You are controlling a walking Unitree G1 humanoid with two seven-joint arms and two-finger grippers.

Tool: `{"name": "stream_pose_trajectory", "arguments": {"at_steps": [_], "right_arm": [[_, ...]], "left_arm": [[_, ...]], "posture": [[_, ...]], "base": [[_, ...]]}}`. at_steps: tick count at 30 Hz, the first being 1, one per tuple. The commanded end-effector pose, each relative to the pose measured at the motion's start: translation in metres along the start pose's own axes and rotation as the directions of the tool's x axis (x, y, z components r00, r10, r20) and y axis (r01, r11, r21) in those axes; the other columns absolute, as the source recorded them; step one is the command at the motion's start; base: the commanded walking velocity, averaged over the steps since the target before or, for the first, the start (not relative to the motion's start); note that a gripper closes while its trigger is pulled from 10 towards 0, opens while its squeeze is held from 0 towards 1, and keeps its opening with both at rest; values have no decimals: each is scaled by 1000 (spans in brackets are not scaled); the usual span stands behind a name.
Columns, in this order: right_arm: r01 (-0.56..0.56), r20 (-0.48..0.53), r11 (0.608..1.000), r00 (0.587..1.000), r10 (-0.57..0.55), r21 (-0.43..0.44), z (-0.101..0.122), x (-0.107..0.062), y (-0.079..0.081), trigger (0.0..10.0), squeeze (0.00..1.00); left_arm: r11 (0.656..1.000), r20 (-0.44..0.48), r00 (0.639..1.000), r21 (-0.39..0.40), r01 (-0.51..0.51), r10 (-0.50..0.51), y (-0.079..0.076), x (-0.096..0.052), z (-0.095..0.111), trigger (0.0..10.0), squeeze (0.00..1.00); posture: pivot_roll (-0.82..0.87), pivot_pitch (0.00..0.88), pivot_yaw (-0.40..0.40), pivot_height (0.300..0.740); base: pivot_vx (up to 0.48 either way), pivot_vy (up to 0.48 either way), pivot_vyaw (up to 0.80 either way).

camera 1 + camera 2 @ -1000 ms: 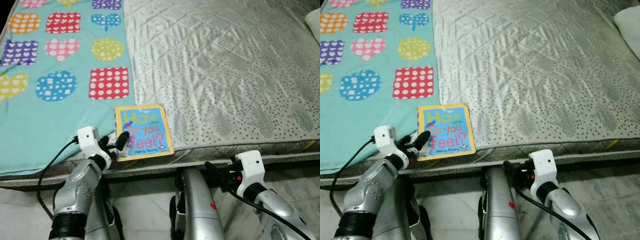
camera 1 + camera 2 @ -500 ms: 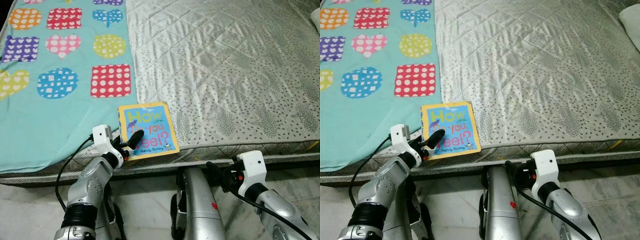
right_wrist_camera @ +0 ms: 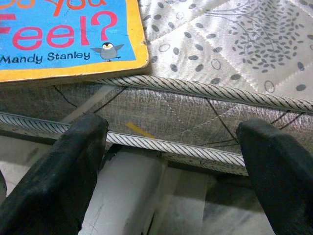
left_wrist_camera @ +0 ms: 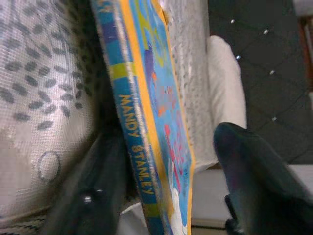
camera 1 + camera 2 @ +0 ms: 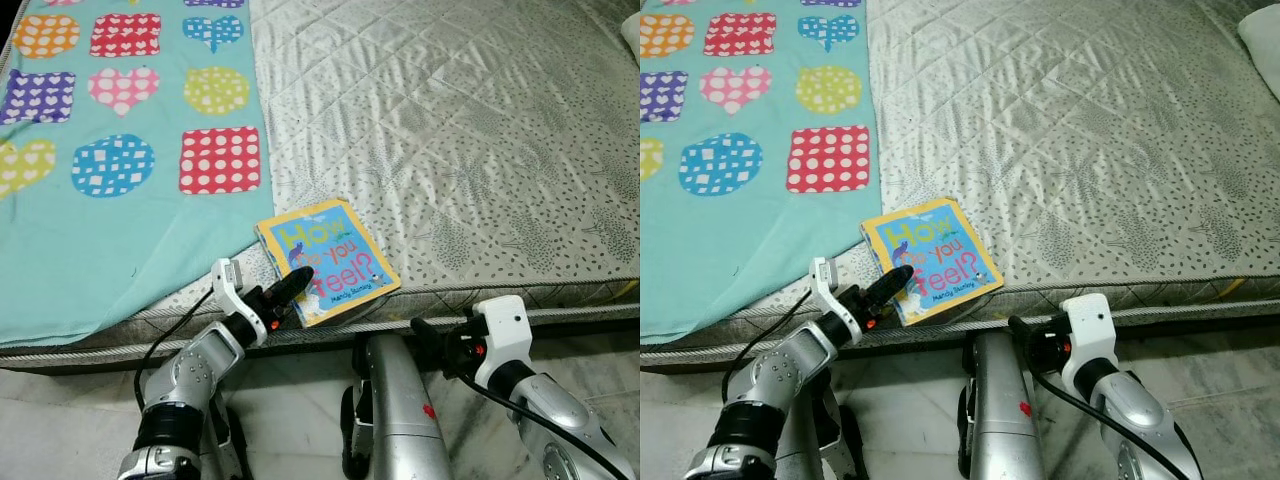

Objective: Clean up the room

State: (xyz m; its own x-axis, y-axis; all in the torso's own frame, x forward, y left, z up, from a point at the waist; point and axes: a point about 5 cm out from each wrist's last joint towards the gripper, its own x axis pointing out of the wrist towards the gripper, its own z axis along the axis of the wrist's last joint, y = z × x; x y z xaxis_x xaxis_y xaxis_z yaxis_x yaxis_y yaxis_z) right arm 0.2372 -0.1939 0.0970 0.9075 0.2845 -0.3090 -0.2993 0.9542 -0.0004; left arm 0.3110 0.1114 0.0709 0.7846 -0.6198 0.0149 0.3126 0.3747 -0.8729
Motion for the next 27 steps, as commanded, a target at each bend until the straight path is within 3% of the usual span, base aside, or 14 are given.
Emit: {"name": "stream_pose_trajectory", "arguments": {"at_steps": [1,18,27], "right_arm": [[16,-16,1000,1000,-16,3,-4,-3,-2,10000,0],[8,-1,1000,1000,-8,10,-3,1,-1,10000,0],[-126,27,990,992,124,65,2,5,8,10000,0]], "left_arm": [[999,-11,1000,-47,5,-6,3,-1,-8,0,0],[995,-29,998,-76,57,-60,-1,-2,-7,0,0],[997,-30,998,-63,50,-52,1,-2,-1,0,0]], "posture": [[-182,311,-80,547],[-171,304,-74,547],[-169,286,-66,547]], "base": [[0,0,0],[0,0,0],[0,0,0]]}}
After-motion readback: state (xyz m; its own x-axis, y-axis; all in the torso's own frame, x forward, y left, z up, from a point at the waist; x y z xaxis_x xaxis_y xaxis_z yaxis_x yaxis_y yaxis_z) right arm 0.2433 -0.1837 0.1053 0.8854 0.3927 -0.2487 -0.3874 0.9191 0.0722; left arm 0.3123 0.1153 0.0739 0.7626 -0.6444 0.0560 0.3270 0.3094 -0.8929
